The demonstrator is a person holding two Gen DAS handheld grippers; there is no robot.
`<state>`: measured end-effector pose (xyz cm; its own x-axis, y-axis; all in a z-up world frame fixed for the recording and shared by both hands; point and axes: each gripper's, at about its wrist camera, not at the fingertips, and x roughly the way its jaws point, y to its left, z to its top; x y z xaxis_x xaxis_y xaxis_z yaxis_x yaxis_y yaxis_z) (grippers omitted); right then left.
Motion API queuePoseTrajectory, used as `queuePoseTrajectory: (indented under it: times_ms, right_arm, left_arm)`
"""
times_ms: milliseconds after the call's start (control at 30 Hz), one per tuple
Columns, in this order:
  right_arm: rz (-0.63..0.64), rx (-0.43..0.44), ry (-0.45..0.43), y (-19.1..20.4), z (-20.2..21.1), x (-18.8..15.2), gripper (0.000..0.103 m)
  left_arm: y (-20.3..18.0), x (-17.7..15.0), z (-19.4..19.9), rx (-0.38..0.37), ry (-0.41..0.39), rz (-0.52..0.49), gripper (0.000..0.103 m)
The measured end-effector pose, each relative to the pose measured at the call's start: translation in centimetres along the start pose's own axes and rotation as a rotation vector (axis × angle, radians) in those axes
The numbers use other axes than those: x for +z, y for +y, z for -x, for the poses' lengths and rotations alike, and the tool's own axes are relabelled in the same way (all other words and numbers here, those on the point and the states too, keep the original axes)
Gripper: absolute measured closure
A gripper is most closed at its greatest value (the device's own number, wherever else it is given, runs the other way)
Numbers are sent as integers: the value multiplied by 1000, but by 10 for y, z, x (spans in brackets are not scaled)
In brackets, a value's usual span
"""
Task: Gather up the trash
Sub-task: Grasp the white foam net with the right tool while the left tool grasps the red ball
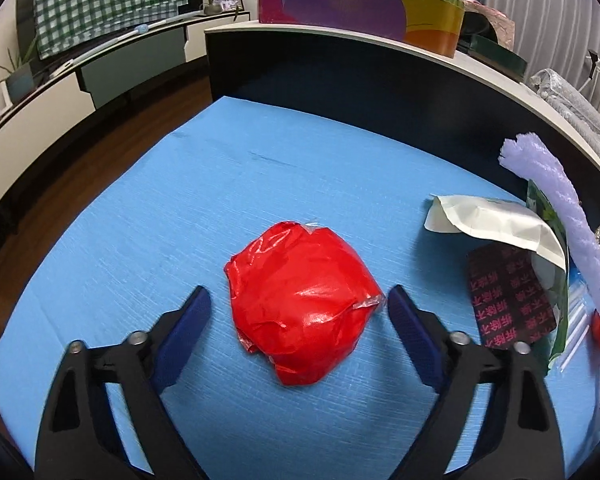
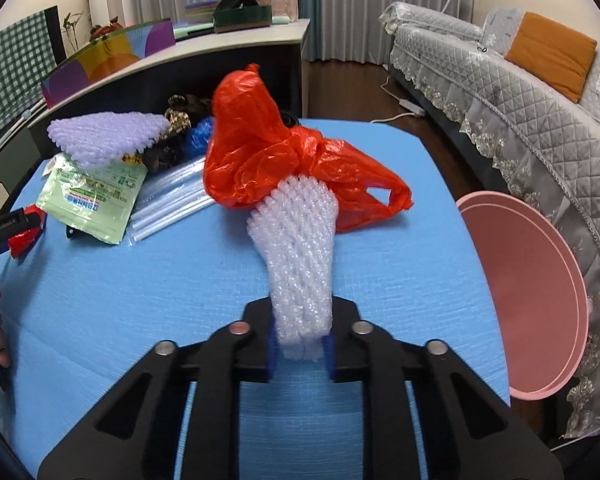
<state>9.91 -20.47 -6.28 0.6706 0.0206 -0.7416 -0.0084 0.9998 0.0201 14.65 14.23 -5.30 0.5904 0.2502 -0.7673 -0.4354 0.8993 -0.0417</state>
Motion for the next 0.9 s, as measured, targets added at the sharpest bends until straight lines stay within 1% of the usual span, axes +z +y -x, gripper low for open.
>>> queuePoseTrajectory:
  times_ms: [33,100,267,433,600,733,900]
  right_arm:
    - [0,0,-2,0,0,0,88]
    - [4,-1,-3,0,1,0,89]
    - [10,-6,-23,-1,7,1,90]
    - [17,-1,-72,-1,24,3,90]
    - [29,1,-115,1,43,1,90]
    - [34,-1,-136,1,57,-1,90]
    - [37,-11,-173,0,75,-2,90]
  left_arm:
    - [-1,-1,0,-6,1,-5,29]
    - [-1,-2,1,-5,-4,-7,31]
    - [-1,-2,12,-14,-49,-3,33]
    - [-6,-2,33,-33,-109,-22,33]
    - [-12,-8,55,-74,-153,-34,33]
    - [-26,-18,77,-118,-200,-95,33]
    - [-36,-28,99,-168,-234,-140,33]
